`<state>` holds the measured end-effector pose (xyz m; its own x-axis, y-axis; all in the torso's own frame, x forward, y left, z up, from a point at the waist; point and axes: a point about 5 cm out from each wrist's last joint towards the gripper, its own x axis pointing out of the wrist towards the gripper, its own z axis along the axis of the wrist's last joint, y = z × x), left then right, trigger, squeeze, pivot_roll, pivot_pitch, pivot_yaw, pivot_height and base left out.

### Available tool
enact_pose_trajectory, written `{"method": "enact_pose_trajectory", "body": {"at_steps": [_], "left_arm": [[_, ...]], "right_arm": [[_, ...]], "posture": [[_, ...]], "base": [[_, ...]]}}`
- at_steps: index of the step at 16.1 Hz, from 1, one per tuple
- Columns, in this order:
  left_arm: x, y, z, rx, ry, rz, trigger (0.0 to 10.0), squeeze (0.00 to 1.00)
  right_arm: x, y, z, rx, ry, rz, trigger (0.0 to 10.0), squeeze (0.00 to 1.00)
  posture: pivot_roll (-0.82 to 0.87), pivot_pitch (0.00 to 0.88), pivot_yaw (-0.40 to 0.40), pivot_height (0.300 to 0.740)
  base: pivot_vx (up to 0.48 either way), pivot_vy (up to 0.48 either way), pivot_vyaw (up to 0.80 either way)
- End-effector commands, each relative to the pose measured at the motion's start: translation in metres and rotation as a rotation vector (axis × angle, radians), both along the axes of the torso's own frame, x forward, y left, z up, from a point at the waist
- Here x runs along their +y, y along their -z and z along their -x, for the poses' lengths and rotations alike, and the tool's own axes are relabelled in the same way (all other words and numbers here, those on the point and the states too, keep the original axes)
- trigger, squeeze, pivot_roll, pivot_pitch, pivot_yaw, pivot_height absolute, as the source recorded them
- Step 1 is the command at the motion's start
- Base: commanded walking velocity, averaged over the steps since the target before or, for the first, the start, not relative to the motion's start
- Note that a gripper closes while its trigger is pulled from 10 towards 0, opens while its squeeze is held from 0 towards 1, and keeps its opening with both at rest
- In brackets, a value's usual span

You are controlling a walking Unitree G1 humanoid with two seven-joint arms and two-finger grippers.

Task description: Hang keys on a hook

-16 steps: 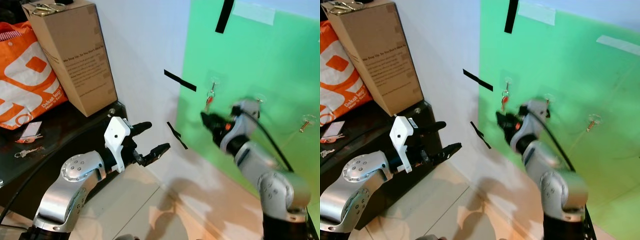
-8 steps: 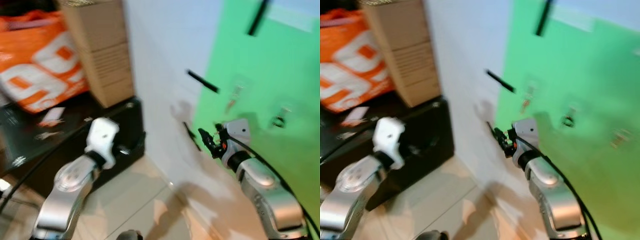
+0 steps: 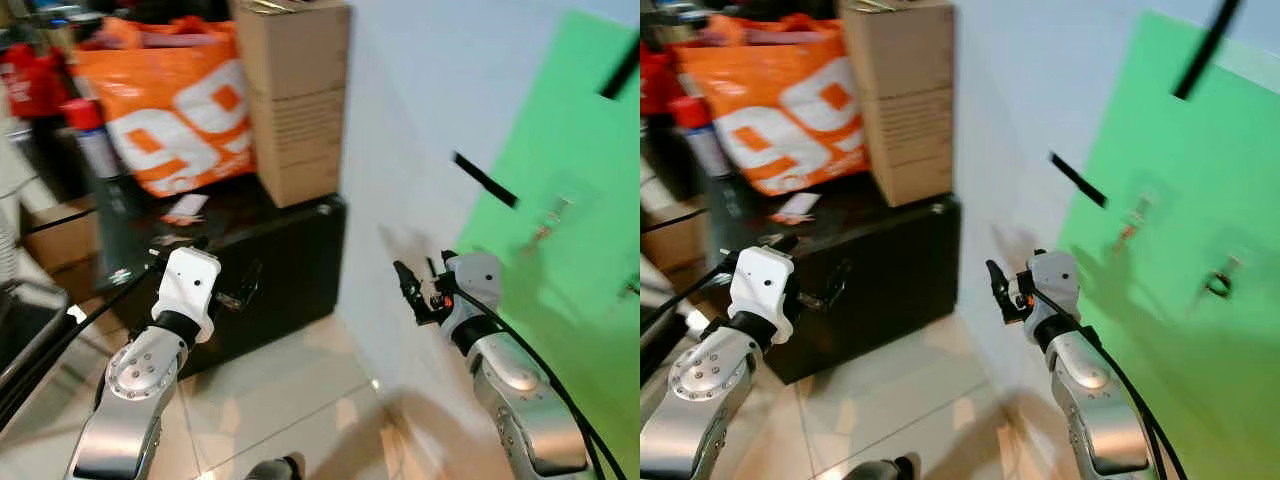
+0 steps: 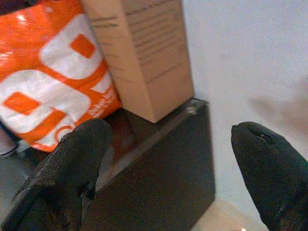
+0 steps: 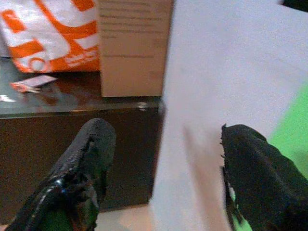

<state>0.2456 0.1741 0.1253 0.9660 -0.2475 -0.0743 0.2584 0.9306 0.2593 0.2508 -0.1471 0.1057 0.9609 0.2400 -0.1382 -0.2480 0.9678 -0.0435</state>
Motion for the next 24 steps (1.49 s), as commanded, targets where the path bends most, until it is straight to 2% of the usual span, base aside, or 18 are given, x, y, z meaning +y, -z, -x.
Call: {"method": "enact_pose_trajectory", "body": {"at_steps": [1,7,11,18,21,24], "left_arm": [[0.0011,0.0008,-0.0008,-0.005,-0.010,-0.014,10.0,0.02],[0.0002,0.0002,0.0004,-0.012,-0.035,0.016,10.0,0.03],[-0.0024,0.0019,0.0004,-0.004,-0.020,0.027,10.0,0.03],[-0.0030,0.0020,0.0006,-0.011,-0.027,0.027,10.0,0.03],[-0.0005,0.0012,0.0002,-0.015,-0.040,0.026,10.0,0.03],[-0.0007,0.0012,0.0008,-0.018,-0.043,0.028,10.0,0.03]], "right_arm": [[0.0006,-0.0019,-0.0014,-0.011,-0.004,-0.007,10.0,1.00],[0.0026,0.0039,-0.0053,0.016,-0.006,-0.039,10.0,1.00],[0.0080,0.0030,-0.0015,0.012,-0.093,-0.032,10.0,1.00],[0.0071,0.0028,-0.0037,0.005,-0.085,-0.027,10.0,1.00],[0.0041,0.0039,-0.0055,0.008,-0.035,-0.028,10.0,1.00],[0.0041,0.0041,-0.0055,0.007,-0.047,-0.016,10.0,1.00]], "posture": [[0.01,0.000,-0.009,0.740],[0.02,0.000,-0.030,0.740],[0.01,0.000,-0.023,0.740],[0.02,0.000,-0.033,0.740],[0.02,0.000,-0.036,0.740],[0.03,0.000,-0.047,0.740]], "base": [[0.000,0.000,0.80],[0.000,0.000,0.67],[0.272,0.000,0.20],[0.290,0.000,0.73],[0.292,0.000,0.00],[0.291,0.000,0.00]]}}
